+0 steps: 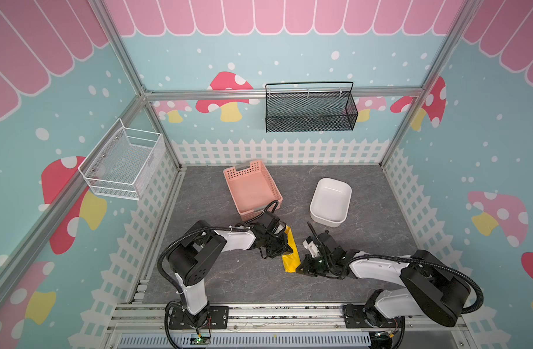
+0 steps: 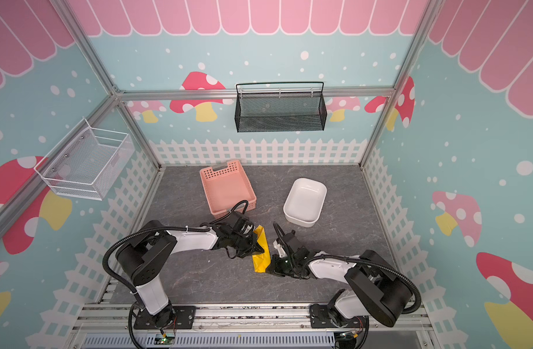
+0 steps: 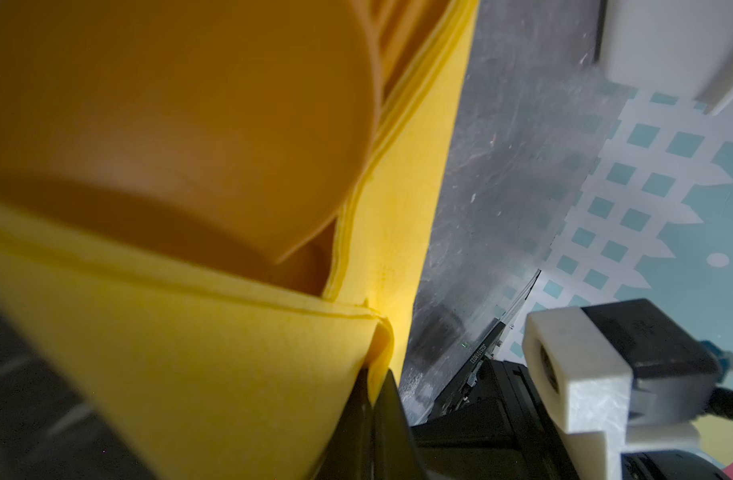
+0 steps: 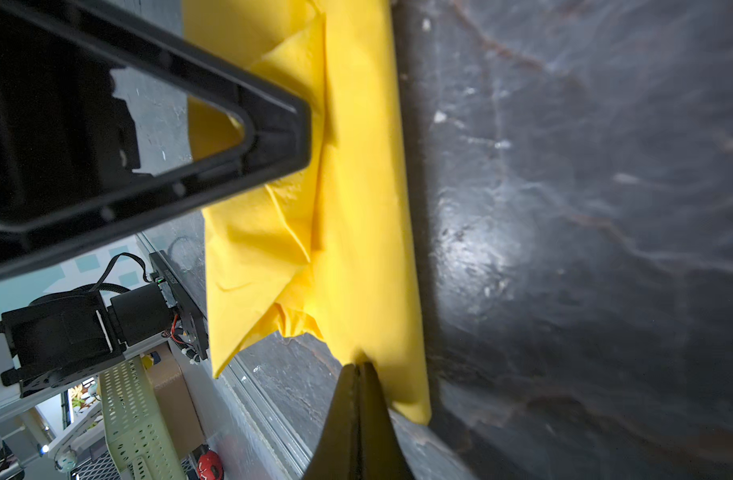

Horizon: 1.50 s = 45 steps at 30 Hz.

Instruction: Place the utensils on the paper napkin and roll it up

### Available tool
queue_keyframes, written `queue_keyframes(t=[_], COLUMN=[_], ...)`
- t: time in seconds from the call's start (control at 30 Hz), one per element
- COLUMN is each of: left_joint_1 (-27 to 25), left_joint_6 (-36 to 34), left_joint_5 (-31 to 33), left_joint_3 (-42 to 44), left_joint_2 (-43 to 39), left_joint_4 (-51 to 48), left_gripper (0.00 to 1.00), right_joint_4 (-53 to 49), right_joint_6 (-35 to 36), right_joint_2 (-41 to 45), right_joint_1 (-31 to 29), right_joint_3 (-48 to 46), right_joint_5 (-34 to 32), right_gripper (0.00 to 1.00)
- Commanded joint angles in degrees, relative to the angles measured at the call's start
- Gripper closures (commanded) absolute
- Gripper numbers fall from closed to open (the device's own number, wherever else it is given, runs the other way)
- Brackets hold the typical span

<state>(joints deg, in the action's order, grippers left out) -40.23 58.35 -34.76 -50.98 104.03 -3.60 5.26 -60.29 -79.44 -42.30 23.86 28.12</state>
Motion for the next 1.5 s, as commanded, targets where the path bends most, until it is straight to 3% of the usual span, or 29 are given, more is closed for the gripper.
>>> queue_keyframes(t=[0.0, 0.4, 1.13, 1.47], left_joint_1=[-0.47, -2.92, -4.24, -4.29], left_joint_6=[0.28, 2.23, 5.43, 3.05], left_joint_5=[0.38, 0.22, -0.94, 0.17], left_joint_3=[-1.53, -5.89, -11.60, -11.92], left_joint_2=[-1.12, -1.92, 9.32, 13.29], left_joint_4=[-0.20, -0.11, 6.21, 5.19], left_gripper=[0.97, 0.97, 0.97, 0.97], right_joint_4=[-0.79, -0.79, -0.77, -2.03], right_joint_6=[0.08, 0.79, 1.16, 0.90], right_joint_2=[-1.48, -2.21, -3.56, -1.18], right_joint_1=[0.30, 0.32, 0.28, 0.29], right_joint_3=[-1.06, -1.73, -1.68, -1.32], right_joint_5=[-0.83, -0.70, -0.38, -0.25], right_gripper=[0.96, 0.97, 0.97, 0.96])
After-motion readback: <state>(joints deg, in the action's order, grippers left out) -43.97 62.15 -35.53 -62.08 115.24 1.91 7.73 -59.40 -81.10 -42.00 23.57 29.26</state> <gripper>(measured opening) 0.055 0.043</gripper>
